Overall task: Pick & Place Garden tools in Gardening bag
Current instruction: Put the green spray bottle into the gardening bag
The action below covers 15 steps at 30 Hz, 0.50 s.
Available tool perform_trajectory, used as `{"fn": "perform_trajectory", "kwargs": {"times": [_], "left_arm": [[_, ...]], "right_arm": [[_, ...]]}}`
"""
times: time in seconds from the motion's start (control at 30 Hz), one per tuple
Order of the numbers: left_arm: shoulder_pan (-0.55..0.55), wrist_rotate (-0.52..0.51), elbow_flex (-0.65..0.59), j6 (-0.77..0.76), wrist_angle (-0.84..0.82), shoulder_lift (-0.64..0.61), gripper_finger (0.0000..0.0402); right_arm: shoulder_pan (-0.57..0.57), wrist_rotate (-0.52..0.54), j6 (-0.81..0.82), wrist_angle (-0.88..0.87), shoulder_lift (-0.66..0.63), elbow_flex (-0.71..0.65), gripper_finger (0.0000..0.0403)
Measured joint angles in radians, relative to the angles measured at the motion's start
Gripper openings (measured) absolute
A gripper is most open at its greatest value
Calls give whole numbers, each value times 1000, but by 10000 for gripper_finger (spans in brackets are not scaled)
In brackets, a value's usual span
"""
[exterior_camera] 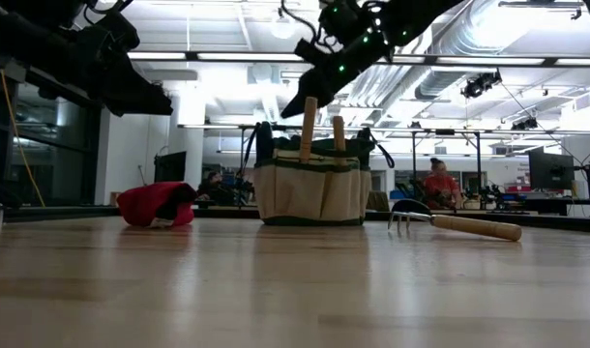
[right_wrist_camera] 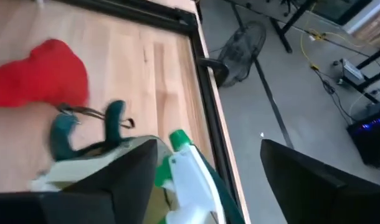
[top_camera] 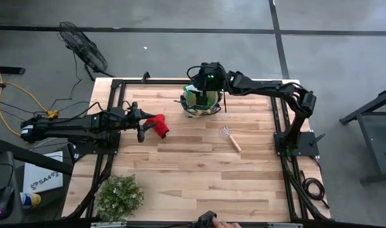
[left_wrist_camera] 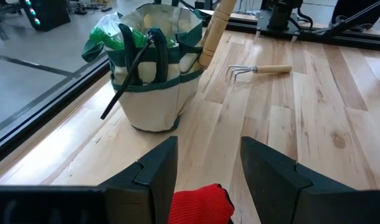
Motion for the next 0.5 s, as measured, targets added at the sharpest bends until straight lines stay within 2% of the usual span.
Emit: {"fn": "perform_trajectory", "kwargs": {"times": [0.17,0.37,0.5], "left_arm": [[0,0,0,0,-1,0,171],[0,0,0,0,-2,0,171],[0,0,0,0,-2,0,171]], "right_arm": [[18,50,-82,-17,51,-2,282],[69,273,-258,-43,60,-1,280],[75,304,-319,-45,60,-1,279]]}}
